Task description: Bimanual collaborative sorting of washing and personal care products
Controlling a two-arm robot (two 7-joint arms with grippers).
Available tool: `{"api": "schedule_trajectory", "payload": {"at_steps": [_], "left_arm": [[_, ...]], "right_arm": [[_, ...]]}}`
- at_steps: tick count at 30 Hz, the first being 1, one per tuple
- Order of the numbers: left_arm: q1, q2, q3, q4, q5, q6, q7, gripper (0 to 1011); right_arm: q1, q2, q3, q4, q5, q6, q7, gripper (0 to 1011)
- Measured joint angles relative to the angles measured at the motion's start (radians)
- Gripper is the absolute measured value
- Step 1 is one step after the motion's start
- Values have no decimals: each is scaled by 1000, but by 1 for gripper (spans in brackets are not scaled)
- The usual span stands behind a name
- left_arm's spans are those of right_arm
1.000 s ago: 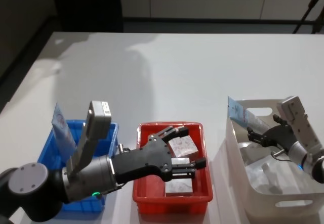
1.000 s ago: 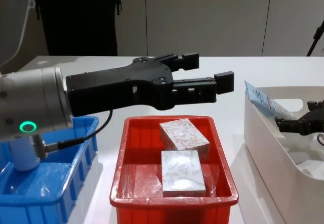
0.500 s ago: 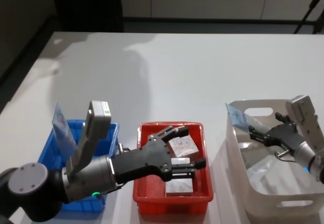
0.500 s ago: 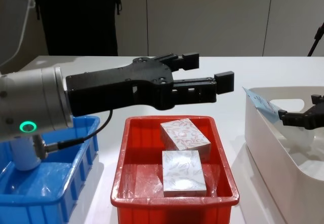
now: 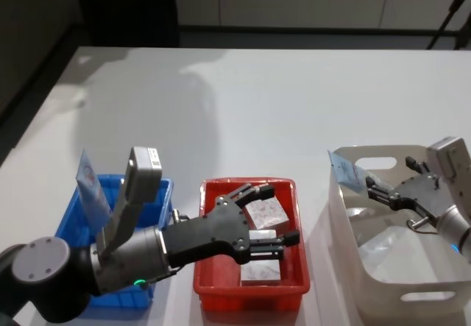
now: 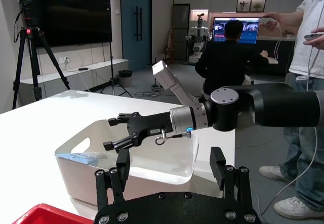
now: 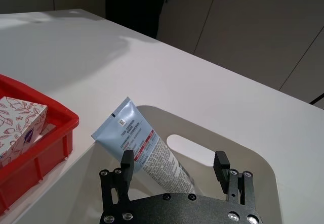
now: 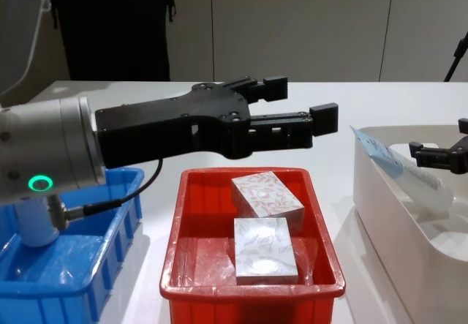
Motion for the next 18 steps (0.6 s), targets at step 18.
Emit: {"api": "schedule_trajectory", "payload": {"at_steps": [18], "left_arm": [[0, 0, 0, 0, 0, 0, 0, 1002]], "right_arm": [[-117, 39, 18, -156, -55, -98, -71, 1001]]}}
